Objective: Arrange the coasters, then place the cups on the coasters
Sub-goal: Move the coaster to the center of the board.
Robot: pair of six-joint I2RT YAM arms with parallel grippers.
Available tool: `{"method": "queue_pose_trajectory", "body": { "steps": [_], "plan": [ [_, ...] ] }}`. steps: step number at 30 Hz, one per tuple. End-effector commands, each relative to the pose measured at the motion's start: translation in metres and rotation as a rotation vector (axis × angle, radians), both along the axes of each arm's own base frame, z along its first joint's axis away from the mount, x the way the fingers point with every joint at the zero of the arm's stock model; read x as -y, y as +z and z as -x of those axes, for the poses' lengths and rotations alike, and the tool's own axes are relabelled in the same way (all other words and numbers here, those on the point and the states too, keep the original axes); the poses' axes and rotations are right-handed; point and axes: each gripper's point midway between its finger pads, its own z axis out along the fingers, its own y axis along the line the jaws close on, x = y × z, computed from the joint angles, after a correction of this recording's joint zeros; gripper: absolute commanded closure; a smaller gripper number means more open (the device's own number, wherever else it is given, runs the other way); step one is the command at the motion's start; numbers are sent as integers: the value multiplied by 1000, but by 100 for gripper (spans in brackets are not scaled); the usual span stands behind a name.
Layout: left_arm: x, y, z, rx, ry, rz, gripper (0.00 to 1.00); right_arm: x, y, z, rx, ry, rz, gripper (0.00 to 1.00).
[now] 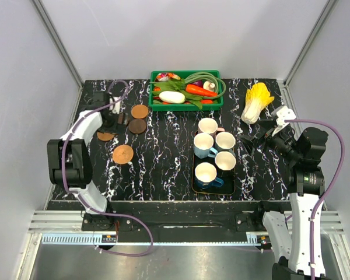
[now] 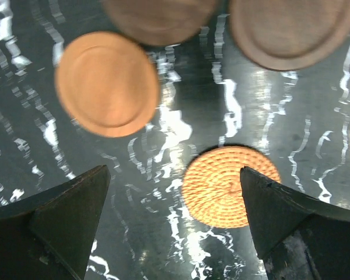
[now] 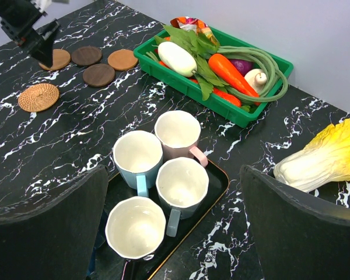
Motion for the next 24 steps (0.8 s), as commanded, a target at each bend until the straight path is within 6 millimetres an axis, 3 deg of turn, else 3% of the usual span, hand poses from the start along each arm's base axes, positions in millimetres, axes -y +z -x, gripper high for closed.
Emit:
{"method": "queue_pose_trajectory", "body": {
  "steps": [1,8,24],
  "plan": [
    [24,-20,7,-46,-108,-40,1,1,7,1,27,-3,3,0],
    [26,-46,28,-109,-161,-135,1,1,5,-1,22,2,3,0],
    [21,-67,60,-180,-215,-207,1,0,6,0,20,1,-1,0]
  ]
}}
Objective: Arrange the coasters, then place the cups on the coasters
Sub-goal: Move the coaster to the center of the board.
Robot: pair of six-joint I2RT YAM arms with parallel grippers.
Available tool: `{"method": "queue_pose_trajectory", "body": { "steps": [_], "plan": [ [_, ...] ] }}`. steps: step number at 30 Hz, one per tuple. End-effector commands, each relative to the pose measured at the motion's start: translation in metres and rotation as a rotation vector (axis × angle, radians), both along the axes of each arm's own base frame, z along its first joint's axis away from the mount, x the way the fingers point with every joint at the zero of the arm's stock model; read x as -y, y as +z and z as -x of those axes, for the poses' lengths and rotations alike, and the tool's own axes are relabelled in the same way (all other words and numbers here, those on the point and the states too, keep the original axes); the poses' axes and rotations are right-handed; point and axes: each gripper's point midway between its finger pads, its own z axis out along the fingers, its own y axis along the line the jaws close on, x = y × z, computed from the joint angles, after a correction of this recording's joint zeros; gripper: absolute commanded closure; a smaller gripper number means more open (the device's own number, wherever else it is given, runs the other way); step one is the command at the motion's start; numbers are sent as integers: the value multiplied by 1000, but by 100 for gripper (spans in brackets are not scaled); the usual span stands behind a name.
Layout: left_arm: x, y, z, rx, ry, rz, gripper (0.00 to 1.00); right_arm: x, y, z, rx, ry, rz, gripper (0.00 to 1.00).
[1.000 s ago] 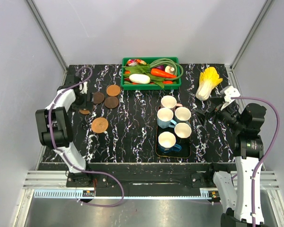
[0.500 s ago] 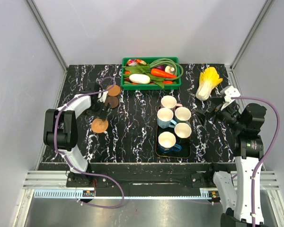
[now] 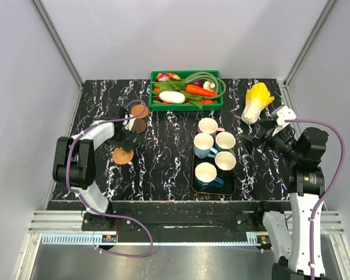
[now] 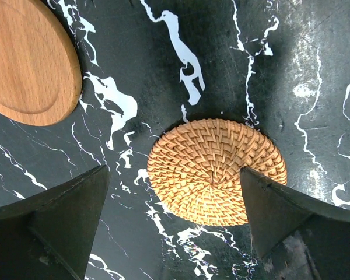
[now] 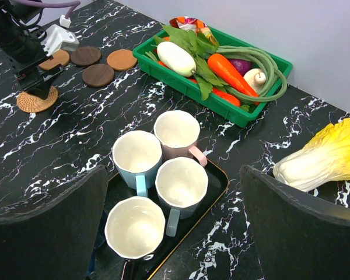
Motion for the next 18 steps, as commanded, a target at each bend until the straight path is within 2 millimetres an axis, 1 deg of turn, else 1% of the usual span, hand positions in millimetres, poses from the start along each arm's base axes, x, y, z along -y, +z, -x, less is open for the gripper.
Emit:
{"method": "queue_pose_trajectory", "body": {
  "steps": [1,9,15,18],
  "plan": [
    [-12,-8,15,-25,-16,-65,1,-1,6,0,20,6,-1,0],
    [-10,5,14,6,-16,-50,1,-1,6,0,18,6,-3,0],
    [-5,6,19,3,-23,-19,1,-1,5,0,16,9,-3,0],
    [-1,14,19,27,-30,6,1,-1,5,0,15,12,-5,0]
  ]
}}
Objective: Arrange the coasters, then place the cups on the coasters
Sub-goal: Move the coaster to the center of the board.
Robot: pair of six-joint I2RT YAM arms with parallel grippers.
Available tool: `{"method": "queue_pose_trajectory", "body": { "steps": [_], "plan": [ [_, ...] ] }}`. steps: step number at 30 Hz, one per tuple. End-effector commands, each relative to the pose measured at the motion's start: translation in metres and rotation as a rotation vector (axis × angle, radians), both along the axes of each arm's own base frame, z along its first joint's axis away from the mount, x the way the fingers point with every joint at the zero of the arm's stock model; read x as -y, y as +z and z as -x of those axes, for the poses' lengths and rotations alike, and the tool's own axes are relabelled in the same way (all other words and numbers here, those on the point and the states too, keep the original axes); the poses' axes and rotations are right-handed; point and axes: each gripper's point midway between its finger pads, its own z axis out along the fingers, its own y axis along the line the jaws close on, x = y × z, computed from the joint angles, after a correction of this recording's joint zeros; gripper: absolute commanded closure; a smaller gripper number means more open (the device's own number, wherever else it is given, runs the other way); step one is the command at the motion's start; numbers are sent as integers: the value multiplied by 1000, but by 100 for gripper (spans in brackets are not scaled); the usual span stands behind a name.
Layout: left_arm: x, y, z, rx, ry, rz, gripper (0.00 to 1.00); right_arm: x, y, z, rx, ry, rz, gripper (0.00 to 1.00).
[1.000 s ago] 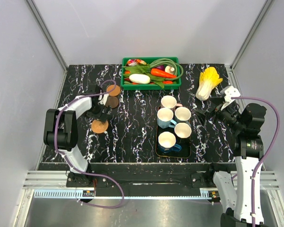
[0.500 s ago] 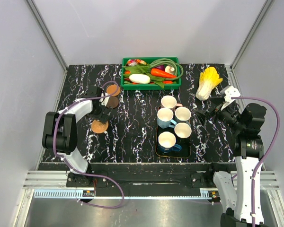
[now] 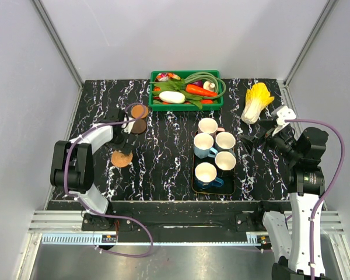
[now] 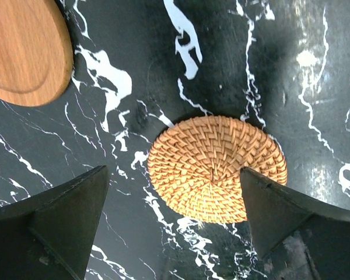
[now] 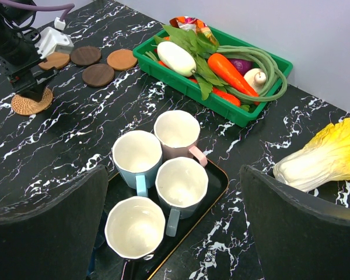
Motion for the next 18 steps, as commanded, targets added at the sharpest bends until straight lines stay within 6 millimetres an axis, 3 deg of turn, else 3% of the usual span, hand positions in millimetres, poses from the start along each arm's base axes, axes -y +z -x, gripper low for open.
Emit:
{"method": "queue_pose_trajectory", "body": {
  "steps": [1,7,12,15,18],
  "plan": [
    [3,19,4,42,-17,24,1,-2,5,0,14,13,-6,0],
    [-5,66,-26,198,64,32,1,-8,11,-1,-27,47,-51,0],
    [-24,99,-46,302,168,65,1,-28,43,-7,-57,135,-104,0],
    [-35,116,-50,330,211,143,1,-54,48,-26,-98,194,-59,0],
    [-42,125,-47,326,244,241,1,-80,49,-56,-125,210,4,0]
  ]
}}
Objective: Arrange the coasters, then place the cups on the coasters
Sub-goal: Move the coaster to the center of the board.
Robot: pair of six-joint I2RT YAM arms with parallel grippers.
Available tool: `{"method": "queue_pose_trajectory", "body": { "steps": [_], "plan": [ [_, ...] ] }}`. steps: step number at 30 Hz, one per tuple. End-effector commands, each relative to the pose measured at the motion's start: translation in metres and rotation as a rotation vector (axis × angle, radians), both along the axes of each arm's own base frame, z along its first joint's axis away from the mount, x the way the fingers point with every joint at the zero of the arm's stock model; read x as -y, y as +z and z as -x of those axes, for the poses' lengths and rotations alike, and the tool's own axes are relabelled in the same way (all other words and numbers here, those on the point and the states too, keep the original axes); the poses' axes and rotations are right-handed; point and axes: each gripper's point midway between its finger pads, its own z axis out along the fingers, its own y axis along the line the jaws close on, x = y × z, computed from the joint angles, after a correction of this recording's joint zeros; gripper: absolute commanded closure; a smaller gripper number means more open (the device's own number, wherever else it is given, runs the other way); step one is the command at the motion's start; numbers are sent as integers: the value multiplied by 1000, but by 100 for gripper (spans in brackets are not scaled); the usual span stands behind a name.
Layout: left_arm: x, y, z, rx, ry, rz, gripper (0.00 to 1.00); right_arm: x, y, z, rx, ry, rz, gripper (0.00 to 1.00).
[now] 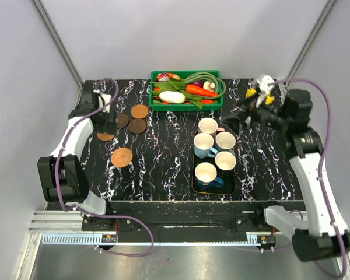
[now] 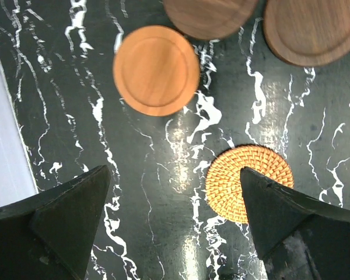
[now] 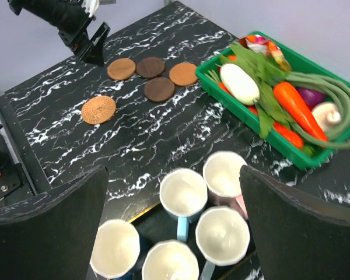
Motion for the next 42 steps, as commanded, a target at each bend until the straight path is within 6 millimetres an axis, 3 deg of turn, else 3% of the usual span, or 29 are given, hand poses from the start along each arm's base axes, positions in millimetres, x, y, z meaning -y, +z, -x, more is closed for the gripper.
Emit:
{"method": "queue_pose_trajectory", "body": {
  "steps": [1,6,10,15,22,29,42],
  "plan": [
    [-9,36,-6,93,46,154,1,-36,11,-38,-1,21,76,0],
    [-13,32,-23,101,63,163,1,-100,-5,-99,-44,74,153,0],
    [-11,43,-69,126,122,118,1,-123,-8,-129,-101,75,109,0],
    [-9,56,-136,152,208,-9,1,-112,-18,-138,-81,9,159,0],
    [33,6,-202,71,215,-90,1,-73,-49,-124,-45,-95,317,0],
    [59,-34,-211,42,153,-175,1,-45,-57,-106,-29,-174,393,0],
    [72,-100,-177,-177,30,-215,1,-35,-40,-89,-15,-191,382,0]
  ]
}}
